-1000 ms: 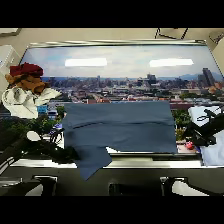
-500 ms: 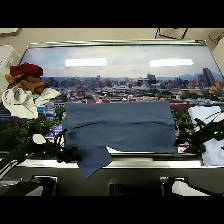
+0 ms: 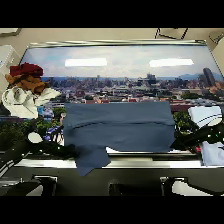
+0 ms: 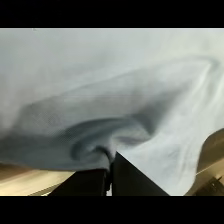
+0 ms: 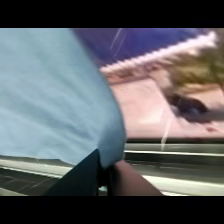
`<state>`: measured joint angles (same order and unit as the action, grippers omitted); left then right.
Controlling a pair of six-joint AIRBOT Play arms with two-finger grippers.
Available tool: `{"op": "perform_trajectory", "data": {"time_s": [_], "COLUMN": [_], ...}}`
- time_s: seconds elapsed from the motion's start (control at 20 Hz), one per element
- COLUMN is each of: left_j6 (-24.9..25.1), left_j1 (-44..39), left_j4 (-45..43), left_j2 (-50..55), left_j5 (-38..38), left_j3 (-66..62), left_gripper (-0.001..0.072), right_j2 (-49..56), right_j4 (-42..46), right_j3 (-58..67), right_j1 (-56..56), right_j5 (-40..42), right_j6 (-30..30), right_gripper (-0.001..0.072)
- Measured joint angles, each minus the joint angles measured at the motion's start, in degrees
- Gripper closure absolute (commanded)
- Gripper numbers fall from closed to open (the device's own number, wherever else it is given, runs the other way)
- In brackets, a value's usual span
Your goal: Fold the clothes and pants, and hang the long-sleeved shirts on hangers.
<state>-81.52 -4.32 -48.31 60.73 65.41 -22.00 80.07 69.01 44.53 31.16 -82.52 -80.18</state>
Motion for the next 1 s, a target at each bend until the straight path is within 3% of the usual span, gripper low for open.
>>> {"op": "perform_trajectory", "data": {"time_s": [0.35,0.7,1.0], "left_j6": [-2.05,-2.49,-2.51], "left_j1": [3.96,4.42,4.42], "left_j4": [-8.44,-12.02,-12.7], "left_j2": [3.06,21.18,36.63], "left_j5": [2.73,2.84,5.2], "left_j3": [-17.09,-43.04,-58.42], "left_gripper": [0.0686,0.0685,0.0682], "right_j2": [0.59,11.96,20.46], "right_j4": [0.26,3.15,2.75], "right_j3": [13.4,33.99,39.82], "right_j1": [-6.49,-14.69,-16.48], "right_j5": [1.51,6.6,10.43], "right_j6": [-3.3,-9.57,-12.98], "right_gripper": [0.068,0.0678,0.0666]}}
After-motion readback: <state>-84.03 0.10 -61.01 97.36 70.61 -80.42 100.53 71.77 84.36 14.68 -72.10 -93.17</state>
